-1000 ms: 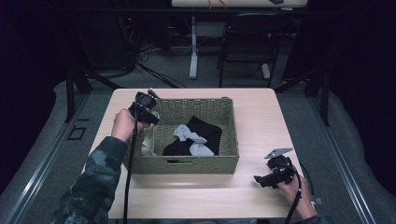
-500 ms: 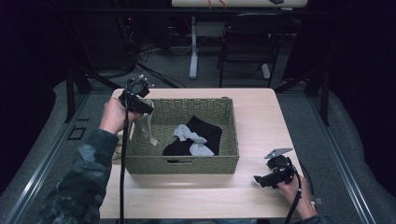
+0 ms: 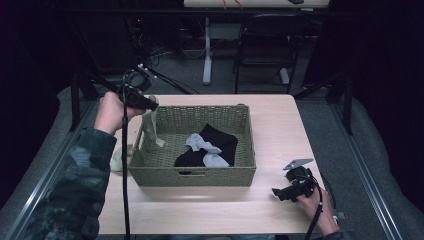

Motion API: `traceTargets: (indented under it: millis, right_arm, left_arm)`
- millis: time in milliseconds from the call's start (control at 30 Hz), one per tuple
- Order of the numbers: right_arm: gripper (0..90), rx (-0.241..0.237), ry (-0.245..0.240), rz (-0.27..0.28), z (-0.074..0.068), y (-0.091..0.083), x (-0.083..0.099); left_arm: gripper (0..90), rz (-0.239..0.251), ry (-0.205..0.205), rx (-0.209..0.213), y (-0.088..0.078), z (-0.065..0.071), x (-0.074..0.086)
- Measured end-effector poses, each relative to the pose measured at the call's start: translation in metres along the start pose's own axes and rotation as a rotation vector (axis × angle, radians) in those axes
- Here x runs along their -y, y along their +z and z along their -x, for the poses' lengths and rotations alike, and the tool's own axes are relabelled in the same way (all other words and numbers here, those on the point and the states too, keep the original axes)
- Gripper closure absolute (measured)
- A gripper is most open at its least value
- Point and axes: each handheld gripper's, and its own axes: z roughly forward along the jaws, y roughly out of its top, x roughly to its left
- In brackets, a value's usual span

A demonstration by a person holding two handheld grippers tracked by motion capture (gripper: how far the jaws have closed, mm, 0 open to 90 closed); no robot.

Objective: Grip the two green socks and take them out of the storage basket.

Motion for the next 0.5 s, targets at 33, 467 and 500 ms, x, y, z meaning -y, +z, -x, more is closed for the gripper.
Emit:
traceTargets:
  millis: [33, 467, 500]
  right_arm:
    - [1.7, -0.001, 0.000, -0.001, 0.000, 0.000, 0.000]
    - [1.7, -0.002, -0.003, -0.004, 0.000, 0.000, 0.000]
    - [1.7, 0.000, -0.001, -0.001, 0.000, 0.000, 0.000]
  left_arm:
    - [88.4, 0.000, 0.000, 0.000, 0.000, 0.000, 0.000]
    - [88.4, 0.041, -0.040, -0.076, -0.052, -0.020, 0.000]
    - [88.3, 0.044, -0.046, -0.084, -0.055, -0.022, 0.002]
